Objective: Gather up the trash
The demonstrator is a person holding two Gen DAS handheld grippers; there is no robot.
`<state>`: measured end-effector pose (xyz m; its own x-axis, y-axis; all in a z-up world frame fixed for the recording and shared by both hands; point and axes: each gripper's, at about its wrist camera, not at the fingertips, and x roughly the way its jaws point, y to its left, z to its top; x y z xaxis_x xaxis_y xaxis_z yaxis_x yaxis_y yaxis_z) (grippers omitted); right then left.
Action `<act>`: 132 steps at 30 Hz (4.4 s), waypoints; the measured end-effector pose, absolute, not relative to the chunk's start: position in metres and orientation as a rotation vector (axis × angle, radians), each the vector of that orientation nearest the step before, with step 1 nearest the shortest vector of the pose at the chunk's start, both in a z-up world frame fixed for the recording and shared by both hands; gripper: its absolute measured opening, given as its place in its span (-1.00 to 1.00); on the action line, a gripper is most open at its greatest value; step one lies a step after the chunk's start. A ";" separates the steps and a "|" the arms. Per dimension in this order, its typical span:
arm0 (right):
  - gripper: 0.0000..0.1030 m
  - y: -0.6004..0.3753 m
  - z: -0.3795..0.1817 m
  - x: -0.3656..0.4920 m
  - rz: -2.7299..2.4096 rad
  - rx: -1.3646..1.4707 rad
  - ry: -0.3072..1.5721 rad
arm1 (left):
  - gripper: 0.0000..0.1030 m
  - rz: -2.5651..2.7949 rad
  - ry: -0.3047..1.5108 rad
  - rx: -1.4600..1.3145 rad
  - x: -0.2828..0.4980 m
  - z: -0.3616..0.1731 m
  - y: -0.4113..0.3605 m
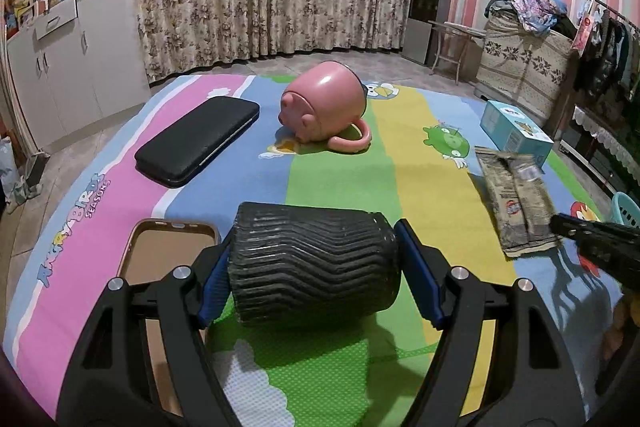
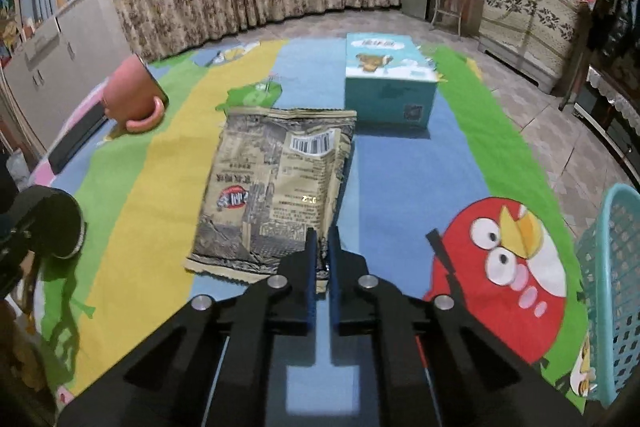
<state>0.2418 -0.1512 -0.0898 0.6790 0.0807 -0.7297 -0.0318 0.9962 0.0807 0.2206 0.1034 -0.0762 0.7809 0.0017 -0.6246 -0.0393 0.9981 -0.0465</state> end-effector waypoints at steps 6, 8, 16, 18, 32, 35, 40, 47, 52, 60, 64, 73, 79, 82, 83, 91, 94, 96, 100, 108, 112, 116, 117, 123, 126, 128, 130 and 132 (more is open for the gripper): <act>-0.92 -0.176 -0.073 0.209 0.065 0.089 0.767 | 0.39 0.012 0.696 -0.055 0.224 -0.078 0.101; -0.92 -0.187 -0.066 0.197 0.055 0.095 0.750 | 0.39 0.015 0.697 -0.048 0.223 -0.078 0.099; -0.92 -0.242 -0.037 0.150 -0.004 0.151 0.665 | 0.38 0.017 0.678 -0.045 0.216 -0.058 0.089; -0.94 -0.254 -0.034 0.144 -0.021 0.173 0.649 | 0.38 0.006 0.659 -0.039 0.213 -0.049 0.082; -0.95 -0.337 -0.011 0.105 -0.130 0.298 0.515 | 0.38 -0.147 0.565 0.002 0.200 0.000 -0.010; -0.95 -0.363 -0.006 0.095 -0.190 0.322 0.487 | 0.38 -0.186 0.558 0.004 0.201 0.004 -0.034; -0.95 -0.400 -0.010 0.086 -0.284 0.341 0.482 | 0.38 -0.262 0.553 0.012 0.200 0.006 -0.081; -0.95 -0.436 -0.028 0.085 -0.361 0.360 0.525 | 0.38 -0.356 0.552 0.049 0.195 0.000 -0.145; -0.95 -0.454 -0.039 0.083 -0.397 0.364 0.543 | 0.38 -0.417 0.551 0.075 0.190 -0.005 -0.186; -0.95 -0.464 -0.045 0.080 -0.446 0.362 0.552 | 0.38 -0.488 0.569 0.098 0.189 -0.017 -0.236; -0.95 -0.467 -0.044 0.080 -0.458 0.353 0.549 | 0.38 -0.517 0.574 0.112 0.187 -0.022 -0.259; -0.95 -0.473 -0.044 0.078 -0.471 0.373 0.547 | 0.38 -0.610 0.593 0.127 0.188 -0.032 -0.306; -0.95 -0.477 -0.045 0.078 -0.481 0.388 0.553 | 0.38 -0.676 0.622 0.123 0.191 -0.039 -0.330; -0.95 -0.479 -0.045 0.077 -0.484 0.396 0.554 | 0.39 -0.693 0.617 0.140 0.191 -0.042 -0.342; -0.95 -0.479 -0.045 0.078 -0.485 0.396 0.556 | 0.39 -0.694 0.619 0.143 0.191 -0.043 -0.346; -0.95 -0.476 -0.048 0.079 -0.478 0.395 0.563 | 0.58 -0.679 0.627 0.143 0.198 -0.038 -0.347; -0.95 -0.472 -0.051 0.081 -0.474 0.391 0.569 | 0.59 -0.650 0.617 0.147 0.199 -0.035 -0.338; -0.95 -0.470 -0.052 0.082 -0.472 0.388 0.572 | 0.65 -0.617 0.602 0.154 0.200 -0.034 -0.330; -0.95 -0.466 -0.054 0.088 -0.462 0.380 0.586 | 0.80 -0.566 0.580 0.142 0.199 -0.030 -0.312; -0.57 -0.460 -0.059 0.100 -0.465 0.378 0.599 | 0.89 -0.521 0.528 0.156 0.184 -0.018 -0.278; 0.40 -0.457 -0.062 0.102 -0.491 0.376 0.589 | 0.89 -0.497 0.525 0.145 0.176 -0.011 -0.259; 0.64 -0.455 -0.064 0.106 -0.482 0.372 0.606 | 0.89 -0.475 0.528 0.122 0.164 -0.007 -0.235; 0.70 -0.452 -0.064 0.106 -0.490 0.355 0.610 | 0.89 -0.466 0.528 0.123 0.160 -0.006 -0.228; 0.87 -0.440 -0.054 0.102 -0.475 0.334 0.591 | 0.89 -0.407 0.526 0.118 0.136 -0.004 -0.192; 0.91 -0.424 -0.050 0.100 -0.448 0.309 0.592 | 0.89 -0.368 0.530 0.090 0.124 -0.005 -0.171; 0.91 -0.410 -0.048 0.097 -0.411 0.298 0.596 | 0.89 -0.342 0.530 0.074 0.116 -0.005 -0.155; 0.91 -0.394 -0.044 0.093 -0.366 0.290 0.589 | 0.89 -0.319 0.526 0.067 0.109 -0.004 -0.142; 0.91 -0.376 -0.037 0.086 -0.323 0.283 0.569 | 0.89 -0.298 0.524 0.063 0.100 -0.004 -0.130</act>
<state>0.0861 -0.3757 -0.0368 0.7951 -0.2187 -0.5657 0.3732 0.9116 0.1722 0.0998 -0.1300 -0.0044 0.8236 -0.2642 -0.5019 0.2962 0.9550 -0.0166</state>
